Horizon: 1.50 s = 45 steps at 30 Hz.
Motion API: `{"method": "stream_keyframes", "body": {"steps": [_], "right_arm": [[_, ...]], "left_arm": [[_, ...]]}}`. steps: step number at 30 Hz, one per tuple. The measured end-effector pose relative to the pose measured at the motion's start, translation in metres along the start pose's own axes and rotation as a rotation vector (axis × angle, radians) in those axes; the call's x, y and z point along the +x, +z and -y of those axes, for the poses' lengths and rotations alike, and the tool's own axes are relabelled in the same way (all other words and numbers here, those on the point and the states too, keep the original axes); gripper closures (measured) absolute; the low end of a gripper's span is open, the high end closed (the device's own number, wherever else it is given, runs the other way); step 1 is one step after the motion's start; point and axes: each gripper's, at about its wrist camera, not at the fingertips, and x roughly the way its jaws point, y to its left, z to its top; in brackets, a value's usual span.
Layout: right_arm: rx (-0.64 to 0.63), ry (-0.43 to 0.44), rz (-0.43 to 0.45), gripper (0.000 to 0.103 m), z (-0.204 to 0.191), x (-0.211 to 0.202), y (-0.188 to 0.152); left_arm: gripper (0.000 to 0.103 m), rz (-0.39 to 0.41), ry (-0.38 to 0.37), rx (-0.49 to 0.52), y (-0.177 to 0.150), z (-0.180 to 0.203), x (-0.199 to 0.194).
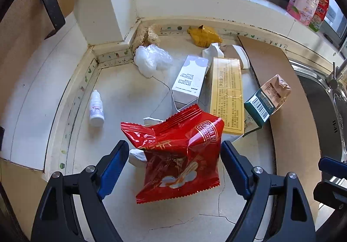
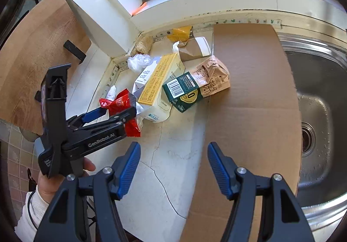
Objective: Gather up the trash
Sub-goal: 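Grasp the red snack bag with the left gripper and lift it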
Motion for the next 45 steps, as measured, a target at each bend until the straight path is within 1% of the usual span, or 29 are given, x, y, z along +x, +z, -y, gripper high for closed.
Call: {"method": "stream_keyframes", "body": {"steps": [3,6,7,11,13,14,16,24,28,32,38,45], "right_arm": [[-0.016,0.012,-0.023,0.039,0.002,0.01,0.003],[-0.02,0.024,-0.045,0.039,0.003,0.019,0.004],[-0.022,0.028,-0.049,0.039,0.003,0.021,0.004],[-0.039,0.041,-0.062,0.039,-0.002,0.028,0.005],[-0.049,0.049,-0.067,0.038,-0.007,0.031,0.006],[-0.052,0.053,-0.07,0.038,-0.009,0.033,0.007],[-0.061,0.062,-0.074,0.038,-0.015,0.036,0.008],[-0.073,0.121,-0.108,0.038,-0.04,0.063,0.013],[-0.05,0.154,-0.134,0.038,-0.048,0.085,0.016],[-0.011,0.176,-0.15,0.038,-0.051,0.107,0.02],[0.044,0.195,-0.165,0.039,-0.054,0.134,0.021],[0.078,0.213,-0.12,0.038,-0.057,0.15,0.016]], "left_arm": [[0.02,0.009,-0.004,-0.036,0.001,-0.003,0.004],[0.033,0.015,-0.006,-0.064,0.001,-0.008,0.004],[0.035,-0.004,-0.016,-0.065,0.001,-0.009,0.005],[0.043,0.011,-0.041,-0.078,-0.005,-0.014,-0.001],[0.052,0.02,-0.052,-0.082,-0.009,-0.017,-0.007],[0.053,0.026,-0.053,-0.086,-0.013,-0.019,-0.011],[0.054,0.038,-0.056,-0.089,-0.021,-0.023,-0.022],[0.054,0.067,0.0,-0.124,-0.072,-0.047,-0.063],[0.054,0.045,0.045,-0.148,-0.102,-0.058,-0.072],[0.054,0.021,0.059,-0.193,-0.125,-0.07,-0.077],[0.054,0.022,0.1,-0.251,-0.139,-0.088,-0.085],[0.054,0.009,0.14,-0.28,-0.146,-0.099,-0.089]]}}
